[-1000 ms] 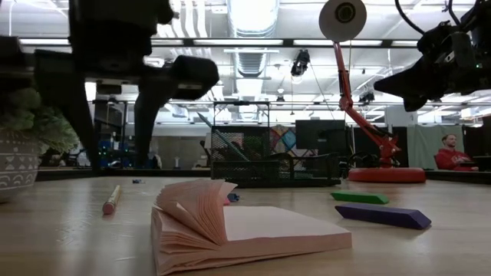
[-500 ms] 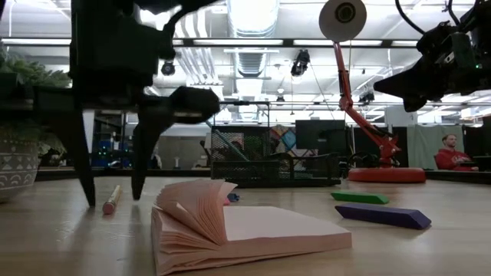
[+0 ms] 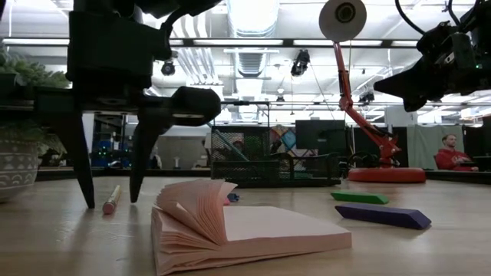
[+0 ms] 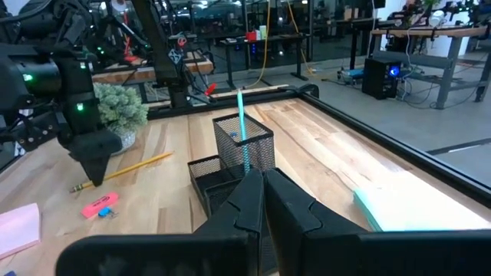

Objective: Pick and place office supplies into organizer
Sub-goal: Put the yellow pencil into the black desk organizer

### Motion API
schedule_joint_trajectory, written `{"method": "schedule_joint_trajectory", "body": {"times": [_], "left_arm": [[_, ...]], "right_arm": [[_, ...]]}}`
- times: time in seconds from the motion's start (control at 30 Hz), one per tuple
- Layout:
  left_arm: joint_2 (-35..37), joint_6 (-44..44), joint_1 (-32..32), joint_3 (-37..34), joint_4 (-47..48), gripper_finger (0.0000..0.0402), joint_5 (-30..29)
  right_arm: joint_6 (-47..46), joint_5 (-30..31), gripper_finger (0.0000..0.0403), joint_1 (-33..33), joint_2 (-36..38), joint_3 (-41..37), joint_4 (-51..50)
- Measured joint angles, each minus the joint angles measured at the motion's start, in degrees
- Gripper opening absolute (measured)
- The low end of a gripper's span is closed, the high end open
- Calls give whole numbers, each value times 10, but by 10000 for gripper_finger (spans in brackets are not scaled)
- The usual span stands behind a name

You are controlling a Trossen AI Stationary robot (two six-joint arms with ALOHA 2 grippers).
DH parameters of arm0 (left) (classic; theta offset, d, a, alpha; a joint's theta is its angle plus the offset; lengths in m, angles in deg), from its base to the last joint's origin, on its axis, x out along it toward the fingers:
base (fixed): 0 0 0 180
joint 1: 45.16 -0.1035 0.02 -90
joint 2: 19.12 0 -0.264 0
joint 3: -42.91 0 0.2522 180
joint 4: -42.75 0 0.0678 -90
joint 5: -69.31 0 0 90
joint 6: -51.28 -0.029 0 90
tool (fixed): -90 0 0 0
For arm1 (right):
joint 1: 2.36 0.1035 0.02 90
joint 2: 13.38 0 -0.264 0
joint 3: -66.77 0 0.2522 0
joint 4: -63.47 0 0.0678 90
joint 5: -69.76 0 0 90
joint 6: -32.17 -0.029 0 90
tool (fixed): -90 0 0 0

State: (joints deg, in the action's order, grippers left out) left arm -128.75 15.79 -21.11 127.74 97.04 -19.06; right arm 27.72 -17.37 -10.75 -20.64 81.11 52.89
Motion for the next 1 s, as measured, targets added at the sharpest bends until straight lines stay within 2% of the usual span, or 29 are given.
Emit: {"method": "schedule_joint_trajectory", "body": {"times": [0.57, 1.0], "left_arm": [[-2, -13, -13, -2, -21, 9, 42], [-16, -14, -14, 2, -27, 2, 44]], "right_arm": [[2, 0, 9, 0, 0, 0, 0], [6, 0, 9, 0, 0, 0, 1]]}}
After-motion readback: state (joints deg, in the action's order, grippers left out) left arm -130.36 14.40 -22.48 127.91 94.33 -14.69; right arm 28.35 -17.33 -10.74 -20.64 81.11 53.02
